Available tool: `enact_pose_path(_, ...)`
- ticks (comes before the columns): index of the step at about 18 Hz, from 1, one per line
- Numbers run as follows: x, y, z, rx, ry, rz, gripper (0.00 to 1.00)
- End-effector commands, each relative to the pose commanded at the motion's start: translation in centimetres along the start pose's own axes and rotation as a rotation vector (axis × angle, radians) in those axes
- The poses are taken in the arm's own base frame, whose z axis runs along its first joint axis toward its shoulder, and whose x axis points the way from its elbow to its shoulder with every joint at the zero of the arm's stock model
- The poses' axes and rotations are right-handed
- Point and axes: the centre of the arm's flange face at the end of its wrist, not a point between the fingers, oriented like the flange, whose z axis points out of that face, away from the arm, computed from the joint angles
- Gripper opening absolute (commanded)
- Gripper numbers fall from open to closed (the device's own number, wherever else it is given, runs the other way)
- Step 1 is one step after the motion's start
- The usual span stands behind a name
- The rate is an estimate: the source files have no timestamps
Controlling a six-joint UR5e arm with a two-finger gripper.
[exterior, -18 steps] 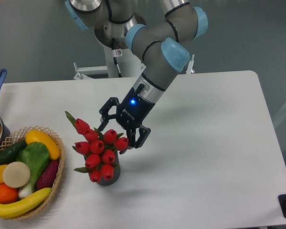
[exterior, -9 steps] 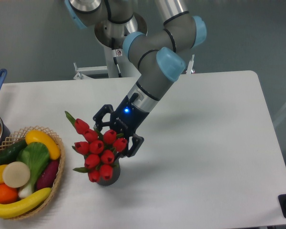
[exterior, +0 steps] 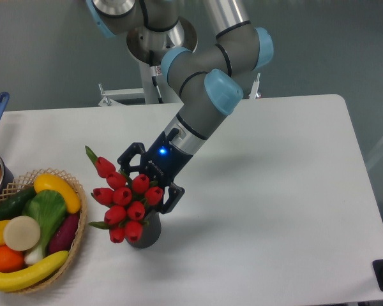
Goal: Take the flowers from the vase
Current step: 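Close the gripper on the tulip bunch stems, then lift the gripped tulip bunch up and out of the grey vase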
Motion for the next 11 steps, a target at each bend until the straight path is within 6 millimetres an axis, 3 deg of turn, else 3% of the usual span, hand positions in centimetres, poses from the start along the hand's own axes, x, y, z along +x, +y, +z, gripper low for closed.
enact_pose_path(5,-0.02,-0.02,-0.12,0.000,-0.002,0.000,0.46)
enact_pose_path(11,-0.28,-0.04,-0.61,0.002,-0.012,-0.021,0.40)
